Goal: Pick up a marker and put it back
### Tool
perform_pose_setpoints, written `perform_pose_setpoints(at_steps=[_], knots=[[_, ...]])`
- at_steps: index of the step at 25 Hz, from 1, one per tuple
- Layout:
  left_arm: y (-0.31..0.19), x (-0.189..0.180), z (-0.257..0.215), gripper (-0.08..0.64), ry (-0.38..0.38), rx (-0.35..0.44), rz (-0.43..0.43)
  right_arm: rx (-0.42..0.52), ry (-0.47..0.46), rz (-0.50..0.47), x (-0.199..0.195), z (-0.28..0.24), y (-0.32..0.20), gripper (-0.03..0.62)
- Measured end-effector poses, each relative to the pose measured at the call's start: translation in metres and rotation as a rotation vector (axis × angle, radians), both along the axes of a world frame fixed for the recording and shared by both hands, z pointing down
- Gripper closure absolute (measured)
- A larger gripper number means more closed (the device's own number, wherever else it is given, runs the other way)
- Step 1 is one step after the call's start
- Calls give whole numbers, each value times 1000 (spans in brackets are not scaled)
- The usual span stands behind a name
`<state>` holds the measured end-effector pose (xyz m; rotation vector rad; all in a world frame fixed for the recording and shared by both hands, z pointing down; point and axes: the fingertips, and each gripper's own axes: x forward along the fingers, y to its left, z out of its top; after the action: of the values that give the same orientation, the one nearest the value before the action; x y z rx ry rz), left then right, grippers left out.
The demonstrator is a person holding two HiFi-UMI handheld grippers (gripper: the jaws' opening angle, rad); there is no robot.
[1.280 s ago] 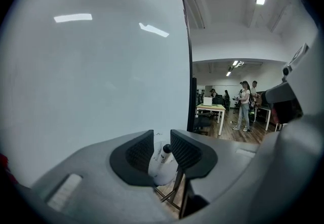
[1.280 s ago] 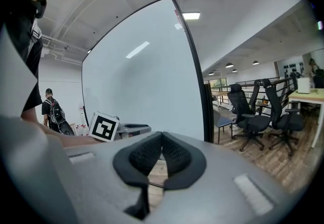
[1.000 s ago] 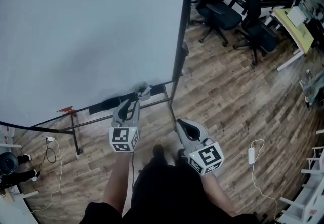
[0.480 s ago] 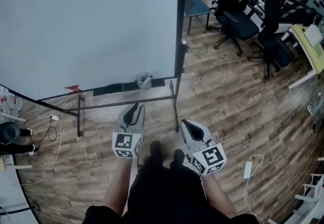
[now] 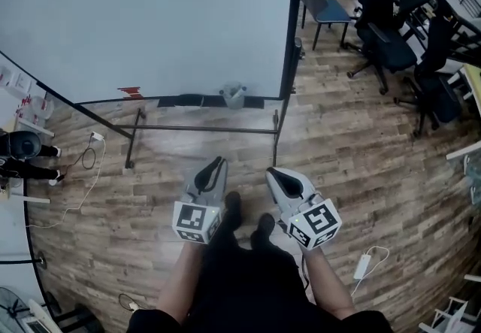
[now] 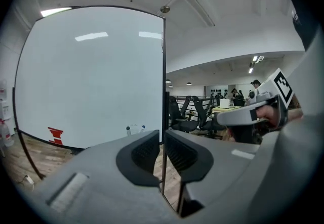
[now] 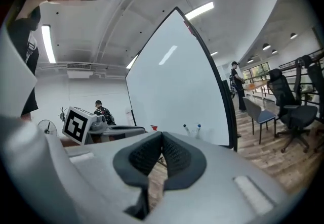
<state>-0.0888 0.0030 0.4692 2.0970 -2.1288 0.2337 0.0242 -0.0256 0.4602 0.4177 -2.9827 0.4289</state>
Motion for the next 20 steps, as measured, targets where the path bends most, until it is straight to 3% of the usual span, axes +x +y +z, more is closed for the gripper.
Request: perform_pose_setpoints(at_steps=[10,20], knots=[[12,46,-12,536,35,36,23,-5,-37,-9,20,-9,4,591],[24,55,-27,549,74,61,0,102,-13,-5,25,-24,9,591]])
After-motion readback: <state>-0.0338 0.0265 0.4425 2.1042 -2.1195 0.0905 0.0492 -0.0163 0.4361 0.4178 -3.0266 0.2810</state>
